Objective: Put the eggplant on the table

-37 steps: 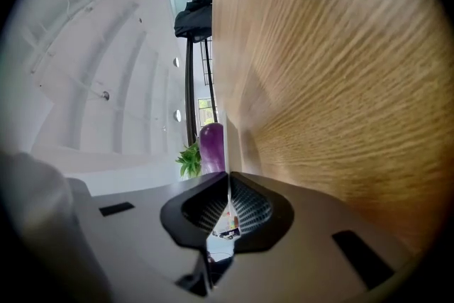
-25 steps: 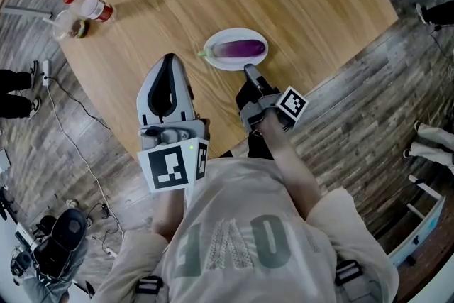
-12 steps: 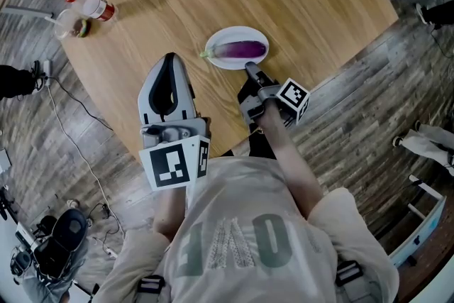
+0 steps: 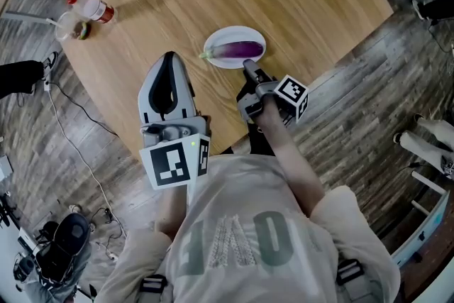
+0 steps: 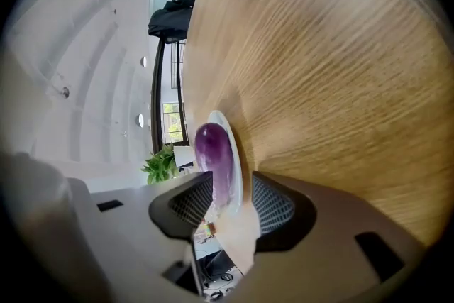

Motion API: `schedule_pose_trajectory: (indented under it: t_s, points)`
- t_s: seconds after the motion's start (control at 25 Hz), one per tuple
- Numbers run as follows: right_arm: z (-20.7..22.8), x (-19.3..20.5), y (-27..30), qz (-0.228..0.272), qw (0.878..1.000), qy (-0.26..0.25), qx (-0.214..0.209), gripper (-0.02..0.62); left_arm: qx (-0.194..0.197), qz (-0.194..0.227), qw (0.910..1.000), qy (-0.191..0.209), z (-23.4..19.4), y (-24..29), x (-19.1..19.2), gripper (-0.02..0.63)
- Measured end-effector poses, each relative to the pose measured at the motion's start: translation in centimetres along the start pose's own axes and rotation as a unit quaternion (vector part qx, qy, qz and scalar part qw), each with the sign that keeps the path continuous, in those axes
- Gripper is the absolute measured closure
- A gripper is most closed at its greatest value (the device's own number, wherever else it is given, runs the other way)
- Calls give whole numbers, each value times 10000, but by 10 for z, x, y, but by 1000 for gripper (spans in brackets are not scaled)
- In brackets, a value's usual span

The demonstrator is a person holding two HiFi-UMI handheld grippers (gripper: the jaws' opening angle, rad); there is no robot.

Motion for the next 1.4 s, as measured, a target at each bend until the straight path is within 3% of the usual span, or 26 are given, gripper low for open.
schedule_pose_trajectory:
  t_s: [0.12,0.2,0.32,0.4,0.52,0.68,0.72,0.76,0.88,1.0,1.08,1.12,1.4]
  points:
    - [-4,5,-17,23,9999,84,115,433,3,66,10000,-34,1,-6,-3,597]
    - [-15,1,-29,54,9996,-186,188,433,0,133,9999,-66,2,-10,-6,597]
    - [-53,-10,-51,194,9880,-1510,269,433,-15,204,9998,-91,4,-15,-9,597]
    - [-88,-16,-65,378,9620,-2694,234,433,-15,240,9996,-115,5,-18,-10,597]
    - [-139,-16,-81,681,9001,-4302,113,433,17,275,9995,-151,7,-24,-11,597]
    - [-194,10,-94,771,7869,-6115,-294,438,94,357,9992,-179,11,-29,-16,597]
    - [-203,20,-96,707,7598,-6450,-411,470,112,390,9990,-185,12,-30,-17,597]
    - [-209,29,-98,633,7356,-6724,-520,527,134,423,9988,-190,13,-32,-19,597]
    - [-219,56,-99,257,6731,-7336,-897,565,228,499,9983,-205,18,-37,-22,598]
    - [-222,76,-99,-130,6259,-7717,-1126,576,329,531,9978,-231,24,-42,-23,597]
    - [-222,86,-100,-262,6086,-7843,-1177,577,392,531,9975,-239,28,-45,-23,597]
    - [-221,89,-100,-305,6057,-7859,-1206,577,425,526,9974,-246,31,-47,-23,597]
    - [-222,98,-102,-401,6128,-7778,-1337,577,594,514,9966,-259,44,-51,-23,597]
Point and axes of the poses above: the fingertips, and each gripper's own axes: y forward along the fingers, z to its right, x out of its underside, the point moved 9 cm from there along -y, backward along the fingers, and after that the axes turned 15 degrees about -x, right-handed, at the moved point
